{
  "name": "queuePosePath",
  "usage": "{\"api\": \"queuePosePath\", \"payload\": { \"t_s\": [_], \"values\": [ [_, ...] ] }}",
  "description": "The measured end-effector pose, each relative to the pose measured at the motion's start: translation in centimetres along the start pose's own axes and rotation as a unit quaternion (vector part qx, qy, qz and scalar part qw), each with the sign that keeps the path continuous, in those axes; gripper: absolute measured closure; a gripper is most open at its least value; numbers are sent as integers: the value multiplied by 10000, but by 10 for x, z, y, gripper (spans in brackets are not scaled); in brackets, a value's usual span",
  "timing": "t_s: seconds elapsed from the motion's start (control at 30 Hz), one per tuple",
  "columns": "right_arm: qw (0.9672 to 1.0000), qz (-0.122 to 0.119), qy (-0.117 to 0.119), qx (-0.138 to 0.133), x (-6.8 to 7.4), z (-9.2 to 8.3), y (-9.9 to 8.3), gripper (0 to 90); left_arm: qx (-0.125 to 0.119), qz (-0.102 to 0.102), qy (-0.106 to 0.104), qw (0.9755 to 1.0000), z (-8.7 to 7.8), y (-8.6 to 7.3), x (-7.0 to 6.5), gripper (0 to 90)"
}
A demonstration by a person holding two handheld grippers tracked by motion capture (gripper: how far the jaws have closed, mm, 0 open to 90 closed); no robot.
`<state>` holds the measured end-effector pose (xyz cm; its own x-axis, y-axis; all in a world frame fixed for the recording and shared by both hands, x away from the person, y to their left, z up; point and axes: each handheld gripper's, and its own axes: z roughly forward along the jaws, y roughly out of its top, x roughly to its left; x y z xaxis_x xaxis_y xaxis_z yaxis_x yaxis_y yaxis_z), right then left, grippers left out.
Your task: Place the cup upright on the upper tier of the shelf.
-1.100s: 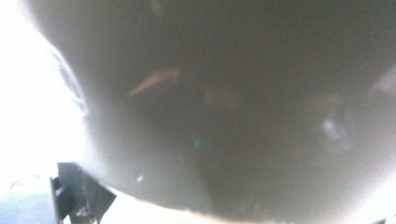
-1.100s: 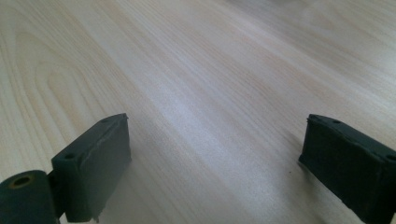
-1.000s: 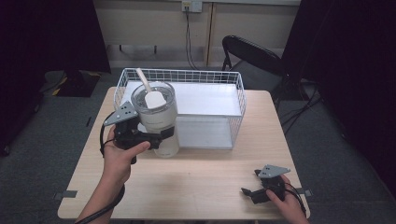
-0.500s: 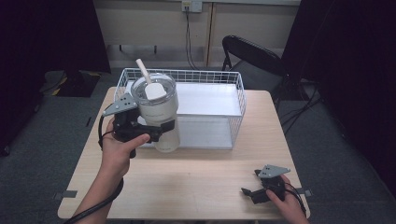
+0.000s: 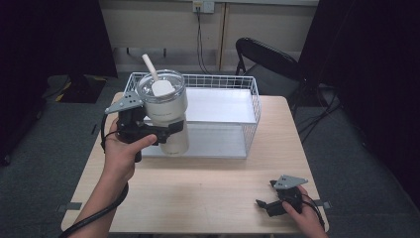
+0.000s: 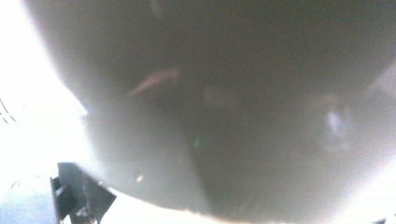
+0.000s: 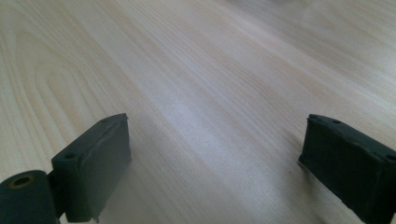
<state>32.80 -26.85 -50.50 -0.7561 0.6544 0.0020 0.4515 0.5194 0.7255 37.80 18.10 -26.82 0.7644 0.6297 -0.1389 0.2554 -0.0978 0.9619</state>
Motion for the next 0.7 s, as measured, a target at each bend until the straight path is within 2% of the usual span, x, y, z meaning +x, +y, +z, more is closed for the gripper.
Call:
{"api": "queuePosePath", "payload": {
  "t_s": [0.7],
  "values": [
    [10000,-1,-7,-11,0,0,0,76,-48,15,62,10000,-3,30,6,92]
  ]
}}
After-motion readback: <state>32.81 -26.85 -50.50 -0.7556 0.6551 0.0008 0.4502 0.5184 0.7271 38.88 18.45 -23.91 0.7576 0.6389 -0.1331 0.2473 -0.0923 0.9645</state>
